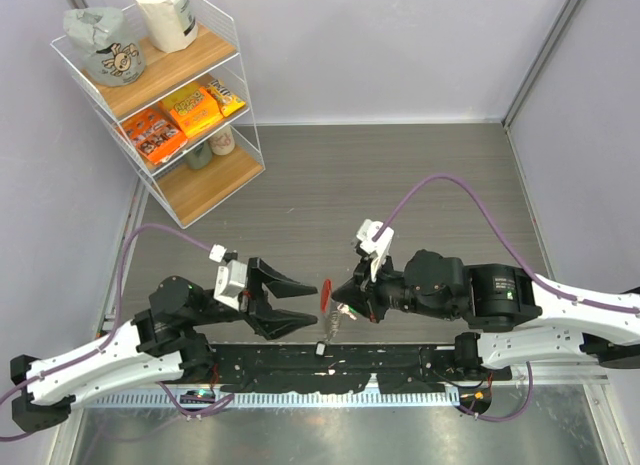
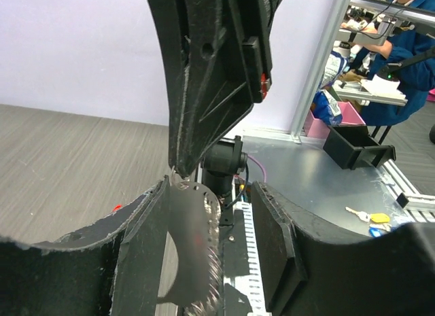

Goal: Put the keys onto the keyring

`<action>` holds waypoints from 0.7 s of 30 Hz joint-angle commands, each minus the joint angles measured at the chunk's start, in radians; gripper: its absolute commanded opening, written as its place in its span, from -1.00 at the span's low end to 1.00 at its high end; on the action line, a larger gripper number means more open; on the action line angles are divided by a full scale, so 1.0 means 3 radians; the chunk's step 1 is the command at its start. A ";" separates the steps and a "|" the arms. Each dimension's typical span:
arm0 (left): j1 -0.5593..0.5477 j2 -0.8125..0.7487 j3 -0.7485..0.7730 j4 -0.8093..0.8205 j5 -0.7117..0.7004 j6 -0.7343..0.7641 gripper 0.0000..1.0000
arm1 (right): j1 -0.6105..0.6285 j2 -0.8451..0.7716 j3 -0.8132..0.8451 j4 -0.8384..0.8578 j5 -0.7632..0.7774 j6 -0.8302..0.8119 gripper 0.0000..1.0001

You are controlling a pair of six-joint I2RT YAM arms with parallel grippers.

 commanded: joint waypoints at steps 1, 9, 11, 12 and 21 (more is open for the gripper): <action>-0.0012 0.0109 0.0159 0.0122 0.0021 -0.0168 0.09 | 0.0044 -0.0015 0.0092 0.0173 -0.0218 -0.0278 -0.89; -0.0007 0.0175 0.0175 0.0092 -0.0030 -0.0204 -0.10 | 0.0172 0.0123 0.0235 0.0266 -0.0285 -0.0605 -0.89; -0.0007 0.0185 0.0175 0.0092 -0.0020 -0.0204 -0.16 | 0.0187 0.0154 0.0281 0.0271 -0.0295 -0.0651 -0.89; -0.0007 0.0185 0.0170 0.0087 -0.0010 -0.0199 -0.18 | 0.0197 0.0169 0.0296 0.0276 -0.0295 -0.0687 -0.89; -0.0007 0.0211 0.0185 0.0051 0.0052 -0.0183 -0.34 | 0.0233 0.0231 0.0475 0.0266 -0.0295 -0.0805 -0.89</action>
